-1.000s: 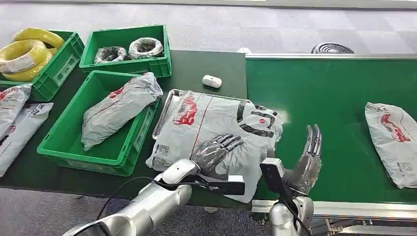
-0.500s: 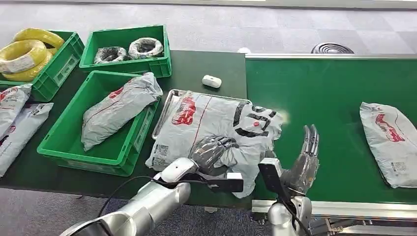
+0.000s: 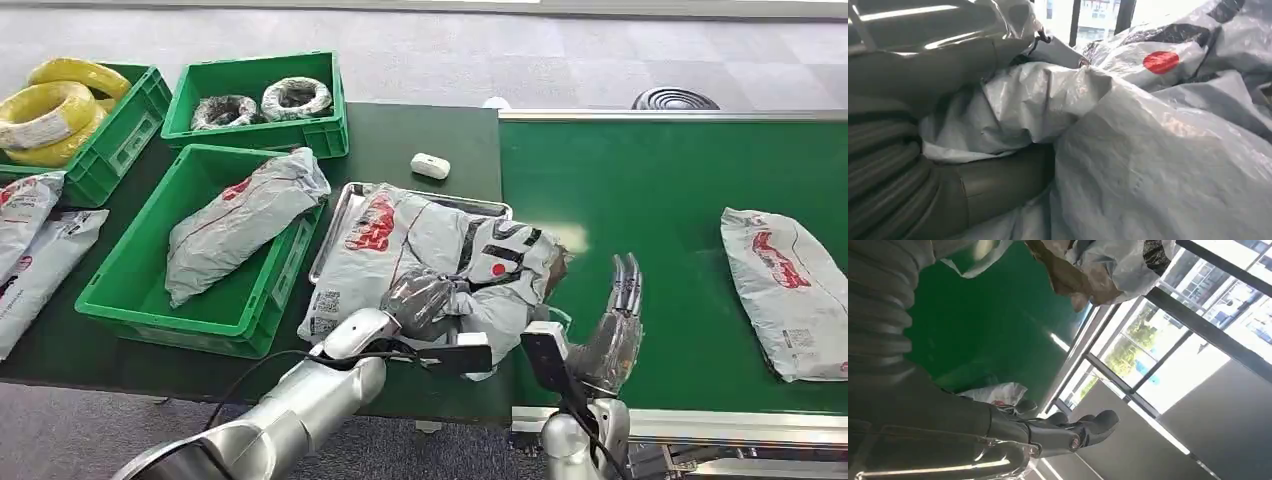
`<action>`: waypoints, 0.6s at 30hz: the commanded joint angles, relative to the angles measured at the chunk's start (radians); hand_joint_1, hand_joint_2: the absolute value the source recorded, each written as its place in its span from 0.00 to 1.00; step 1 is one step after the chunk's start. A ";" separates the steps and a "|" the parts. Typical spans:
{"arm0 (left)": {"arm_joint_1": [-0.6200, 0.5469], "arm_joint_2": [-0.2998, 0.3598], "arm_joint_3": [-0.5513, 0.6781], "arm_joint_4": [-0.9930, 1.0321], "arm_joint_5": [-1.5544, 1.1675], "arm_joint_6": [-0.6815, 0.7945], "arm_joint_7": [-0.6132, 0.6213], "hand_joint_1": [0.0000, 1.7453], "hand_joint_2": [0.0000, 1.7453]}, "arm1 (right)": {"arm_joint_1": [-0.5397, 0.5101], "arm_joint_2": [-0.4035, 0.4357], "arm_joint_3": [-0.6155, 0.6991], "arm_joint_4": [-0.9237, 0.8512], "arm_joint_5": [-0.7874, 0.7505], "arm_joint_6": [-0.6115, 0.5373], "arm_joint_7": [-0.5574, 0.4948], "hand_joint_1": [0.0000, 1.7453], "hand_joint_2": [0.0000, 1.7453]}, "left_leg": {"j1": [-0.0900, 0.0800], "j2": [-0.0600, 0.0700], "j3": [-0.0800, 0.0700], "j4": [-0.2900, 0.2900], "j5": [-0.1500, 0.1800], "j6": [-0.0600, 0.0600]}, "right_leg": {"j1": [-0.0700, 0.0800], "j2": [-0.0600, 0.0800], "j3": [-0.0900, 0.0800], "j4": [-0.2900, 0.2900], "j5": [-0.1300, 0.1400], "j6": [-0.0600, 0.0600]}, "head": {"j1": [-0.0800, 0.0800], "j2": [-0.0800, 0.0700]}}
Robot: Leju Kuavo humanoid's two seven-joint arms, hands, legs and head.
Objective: Moved the parcel from conveyor to table for the left to box.
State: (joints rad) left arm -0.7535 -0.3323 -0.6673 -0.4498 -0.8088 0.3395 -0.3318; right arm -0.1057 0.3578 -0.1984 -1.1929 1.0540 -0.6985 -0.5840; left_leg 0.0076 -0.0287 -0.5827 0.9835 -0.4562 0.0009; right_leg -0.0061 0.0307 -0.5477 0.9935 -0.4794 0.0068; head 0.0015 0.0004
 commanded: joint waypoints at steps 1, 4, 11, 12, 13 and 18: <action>-0.071 0.050 0.202 -0.081 0.193 -0.064 -0.085 0.97 1.00 | -0.032 -0.009 0.002 0.057 -0.005 0.000 0.000 0.00 1.00 | 0.000 0.005 0.000 0.000 0.000 0.000 | 0.000 0.000 -0.001 0.000 0.001 0.000 | 0.000 0.000; -0.107 0.072 0.304 -0.144 0.301 -0.083 -0.103 0.94 1.00 | -0.030 -0.009 -0.009 0.056 -0.014 0.000 -0.015 0.00 1.00 | 0.000 0.004 -0.002 0.001 0.000 0.000 | 0.000 0.001 -0.003 0.001 0.001 0.000 | 0.000 0.000; -0.193 0.135 0.474 -0.194 0.441 -0.027 -0.086 0.98 1.00 | -0.016 -0.009 -0.032 0.052 -0.033 0.000 -0.043 0.00 1.00 | 0.000 0.006 -0.001 0.001 0.000 -0.001 | 0.000 0.001 -0.003 0.002 0.001 -0.001 | 0.000 0.000; -0.213 0.152 0.503 -0.206 0.460 -0.011 -0.084 0.99 1.00 | -0.012 -0.009 -0.030 0.050 -0.036 0.000 -0.044 0.00 1.00 | 0.000 0.006 -0.001 0.001 0.000 -0.001 | 0.000 0.002 -0.003 0.002 0.001 0.000 | 0.000 0.000; -0.228 0.166 0.523 -0.212 0.471 0.004 -0.083 0.99 1.00 | -0.008 -0.009 -0.029 0.049 -0.038 0.000 -0.049 0.00 1.00 | 0.001 0.005 -0.002 0.001 0.000 -0.001 | 0.001 0.002 -0.003 0.002 0.001 0.000 | 0.000 0.000; -0.267 0.210 0.588 -0.227 0.502 0.052 -0.063 1.00 1.00 | -0.012 -0.009 -0.025 0.058 -0.040 0.000 -0.050 0.00 1.00 | 0.000 0.007 -0.001 0.001 0.000 -0.001 | 0.001 0.002 -0.004 0.002 0.001 -0.001 | 0.000 0.000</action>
State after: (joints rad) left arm -0.9090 -0.2152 -0.2402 -0.6607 -0.3402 0.3437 -0.4200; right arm -0.0975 0.3578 -0.2117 -1.1826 1.0189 -0.6989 -0.6298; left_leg 0.0077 -0.0282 -0.5835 0.9836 -0.4559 0.0007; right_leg -0.0060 0.0309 -0.5491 0.9949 -0.4794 0.0067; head 0.0011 0.0000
